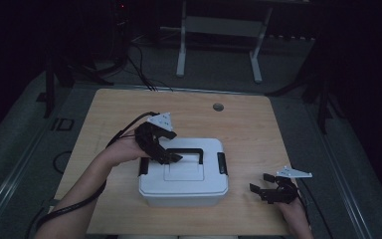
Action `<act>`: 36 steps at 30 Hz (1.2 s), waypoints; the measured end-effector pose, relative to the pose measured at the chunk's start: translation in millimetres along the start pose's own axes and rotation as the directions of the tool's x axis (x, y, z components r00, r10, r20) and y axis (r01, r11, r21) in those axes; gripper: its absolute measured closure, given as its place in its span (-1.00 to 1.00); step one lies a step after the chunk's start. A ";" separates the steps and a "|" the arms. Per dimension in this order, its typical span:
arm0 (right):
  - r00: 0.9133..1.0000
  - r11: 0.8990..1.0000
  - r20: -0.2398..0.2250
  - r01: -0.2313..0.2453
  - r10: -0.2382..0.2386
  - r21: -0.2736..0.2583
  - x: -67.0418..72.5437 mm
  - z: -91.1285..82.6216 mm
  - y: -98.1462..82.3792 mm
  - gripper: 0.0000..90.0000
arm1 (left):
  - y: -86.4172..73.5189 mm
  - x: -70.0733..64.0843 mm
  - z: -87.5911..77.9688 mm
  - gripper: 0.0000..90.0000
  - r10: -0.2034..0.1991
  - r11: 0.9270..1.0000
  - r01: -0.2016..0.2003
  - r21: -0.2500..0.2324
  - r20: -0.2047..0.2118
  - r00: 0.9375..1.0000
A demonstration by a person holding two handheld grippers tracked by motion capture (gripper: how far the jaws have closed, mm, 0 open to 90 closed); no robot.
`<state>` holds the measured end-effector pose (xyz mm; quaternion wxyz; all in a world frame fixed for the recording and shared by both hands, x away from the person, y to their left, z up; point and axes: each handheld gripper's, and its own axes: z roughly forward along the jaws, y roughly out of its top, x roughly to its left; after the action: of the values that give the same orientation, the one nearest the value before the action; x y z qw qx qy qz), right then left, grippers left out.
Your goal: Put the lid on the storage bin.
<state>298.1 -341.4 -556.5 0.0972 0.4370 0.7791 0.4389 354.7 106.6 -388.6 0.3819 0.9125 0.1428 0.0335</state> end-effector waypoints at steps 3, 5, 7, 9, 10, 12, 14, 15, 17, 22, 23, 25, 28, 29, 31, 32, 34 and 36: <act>1.000 1.000 0.001 0.003 -0.003 0.001 0.1 0.4 0.1 -0.67 | -7.3 1.4 -2.1 -0.68 -0.017 1.000 0.017 -0.019 0.002 1.000; 1.000 1.000 0.003 0.005 -0.005 0.002 0.4 0.5 0.3 -0.67 | -12.0 2.4 -4.1 -0.69 -0.023 0.999 0.022 -0.029 -0.010 1.000; 1.000 1.000 0.004 0.007 -0.007 0.002 0.7 0.4 0.5 -0.67 | -16.3 3.4 -7.1 -0.68 -0.028 0.999 0.027 -0.042 -0.021 0.999; 1.000 1.000 0.004 0.006 -0.006 0.001 1.1 0.3 0.7 -0.67 | -20.4 4.0 -11.0 -0.69 -0.031 0.998 0.028 -0.063 -0.046 0.998; 1.000 1.000 0.005 0.006 -0.006 0.001 1.1 0.4 0.7 -0.67 | -22.5 4.4 -13.1 -0.68 -0.036 0.997 0.032 -0.075 -0.048 0.998; 1.000 1.000 0.006 0.009 -0.009 0.003 1.3 0.6 0.7 -0.67 | -26.8 5.1 -17.8 -0.68 -0.040 0.995 0.033 -0.091 -0.074 0.997; 1.000 1.000 0.006 0.012 -0.012 0.003 1.4 0.8 0.6 -0.67 | -31.7 7.3 -22.1 -0.68 -0.061 0.993 0.052 -0.107 -0.077 0.995; 1.000 1.000 0.007 0.012 -0.012 0.005 1.5 1.0 0.6 -0.67 | -34.0 7.8 -24.0 -0.68 -0.069 0.992 0.060 -0.110 -0.082 0.994; 1.000 1.000 0.008 0.014 -0.014 0.005 1.5 1.3 0.4 -0.67 | -38.7 8.6 -27.4 -0.68 -0.074 0.991 0.064 -0.115 -0.090 0.993; 1.000 1.000 0.010 0.014 -0.015 0.008 1.8 1.5 0.4 -0.67 | -51.7 11.8 -34.1 -0.68 -0.097 0.989 0.083 -0.119 -0.112 0.989; 1.000 1.000 0.010 0.014 -0.015 0.008 1.8 1.5 0.4 -0.67 | -51.7 11.8 -34.1 -0.68 -0.097 0.989 0.083 -0.119 -0.112 0.989; 1.000 1.000 0.009 0.015 -0.015 0.008 2.0 1.4 0.4 -0.67 | -61.1 14.3 -37.4 -0.68 -0.111 0.987 0.096 -0.126 -0.120 0.986; 1.000 1.000 0.009 0.015 -0.015 0.009 2.2 1.7 0.4 -0.67 | -72.1 16.5 -40.2 -0.68 -0.127 0.986 0.110 -0.123 -0.135 0.983; 1.000 1.000 0.009 0.015 -0.015 0.009 2.2 1.7 0.4 -0.67 | -72.1 16.5 -40.2 -0.68 -0.127 0.986 0.110 -0.123 -0.135 0.983; 1.000 1.000 0.009 0.016 -0.016 0.009 2.4 1.8 0.5 -0.67 | -82.9 17.3 -42.7 -0.68 -0.139 0.986 0.122 -0.117 -0.149 0.979; 1.000 1.000 0.009 0.017 -0.017 0.010 2.5 1.8 0.4 -0.67 | -86.8 17.4 -44.0 -0.68 -0.144 0.985 0.127 -0.119 -0.148 0.978; 1.000 1.000 0.010 0.018 -0.018 0.012 2.4 2.1 0.2 -0.67 | -94.5 17.0 -46.6 -0.68 -0.155 0.983 0.138 -0.118 -0.152 0.976; 1.000 1.000 0.010 0.019 -0.019 0.013 2.6 2.3 0.2 -0.67 | -102.2 17.1 -49.9 -0.68 -0.167 0.981 0.149 -0.124 -0.152 0.974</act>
<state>297.8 -338.0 -557.1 0.1022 0.4323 0.7856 0.4307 338.6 214.0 -426.4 0.4209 0.8697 0.2435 0.0851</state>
